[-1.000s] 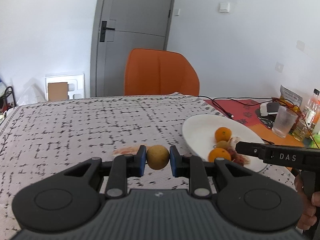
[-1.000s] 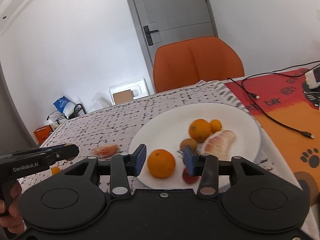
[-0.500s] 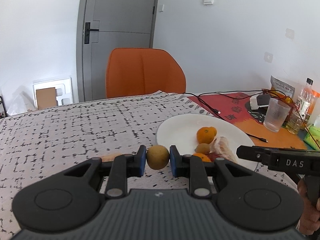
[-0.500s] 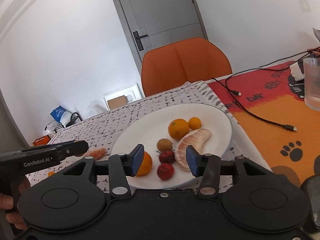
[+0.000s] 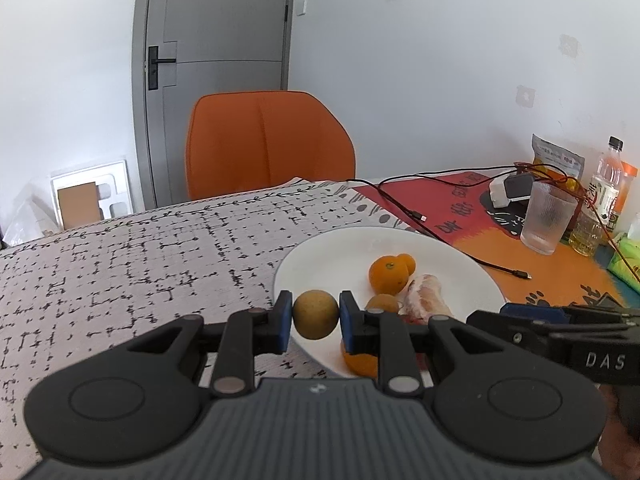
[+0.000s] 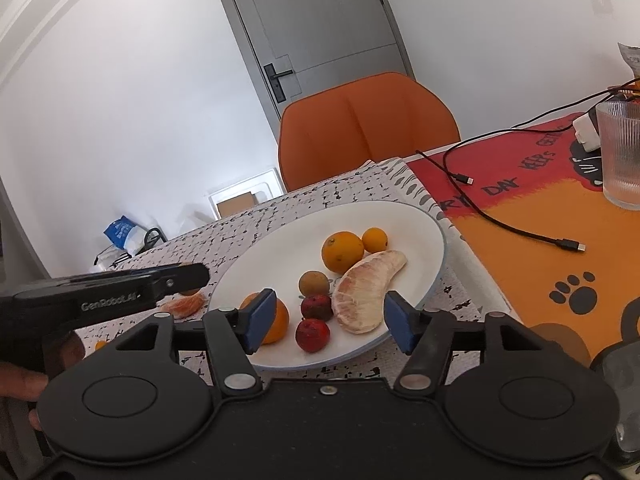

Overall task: Organize fruits
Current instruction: 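Open the right gripper to drop the orange while the left releases the kiwi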

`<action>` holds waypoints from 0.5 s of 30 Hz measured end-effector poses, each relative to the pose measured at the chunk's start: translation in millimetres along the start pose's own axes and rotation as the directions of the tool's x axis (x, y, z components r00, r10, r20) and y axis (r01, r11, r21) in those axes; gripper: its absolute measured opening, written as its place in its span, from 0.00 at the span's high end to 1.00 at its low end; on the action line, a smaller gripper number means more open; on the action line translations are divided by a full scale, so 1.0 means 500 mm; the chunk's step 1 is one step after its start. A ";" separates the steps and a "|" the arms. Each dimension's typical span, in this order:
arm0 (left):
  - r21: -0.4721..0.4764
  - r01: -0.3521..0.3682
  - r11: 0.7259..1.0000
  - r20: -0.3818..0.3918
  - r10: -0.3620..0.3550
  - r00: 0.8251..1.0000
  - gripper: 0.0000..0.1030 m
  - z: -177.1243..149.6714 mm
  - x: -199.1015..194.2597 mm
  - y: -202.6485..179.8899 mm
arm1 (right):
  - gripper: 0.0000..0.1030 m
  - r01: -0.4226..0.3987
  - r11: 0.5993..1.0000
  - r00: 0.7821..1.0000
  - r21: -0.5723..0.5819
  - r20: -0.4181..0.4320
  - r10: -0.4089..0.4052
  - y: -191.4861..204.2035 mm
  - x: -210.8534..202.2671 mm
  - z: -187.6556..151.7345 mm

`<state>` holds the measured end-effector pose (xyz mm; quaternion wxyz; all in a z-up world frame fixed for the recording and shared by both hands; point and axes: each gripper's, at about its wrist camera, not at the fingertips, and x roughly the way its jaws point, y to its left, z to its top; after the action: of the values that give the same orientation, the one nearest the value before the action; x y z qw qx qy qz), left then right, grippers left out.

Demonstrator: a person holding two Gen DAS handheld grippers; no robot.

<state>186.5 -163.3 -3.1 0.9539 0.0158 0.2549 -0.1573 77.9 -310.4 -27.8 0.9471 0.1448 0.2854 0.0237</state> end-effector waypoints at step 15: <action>-0.010 -0.033 0.999 -0.021 0.032 0.999 0.58 0.001 0.002 0.005 | 0.41 -0.009 1.000 1.000 0.002 -0.002 0.009 0.006 0.005 0.001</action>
<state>188.3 -161.2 -3.2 0.9538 0.0165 0.2653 -0.1403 80.5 -307.2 -28.1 0.9465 0.1469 0.2860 0.0277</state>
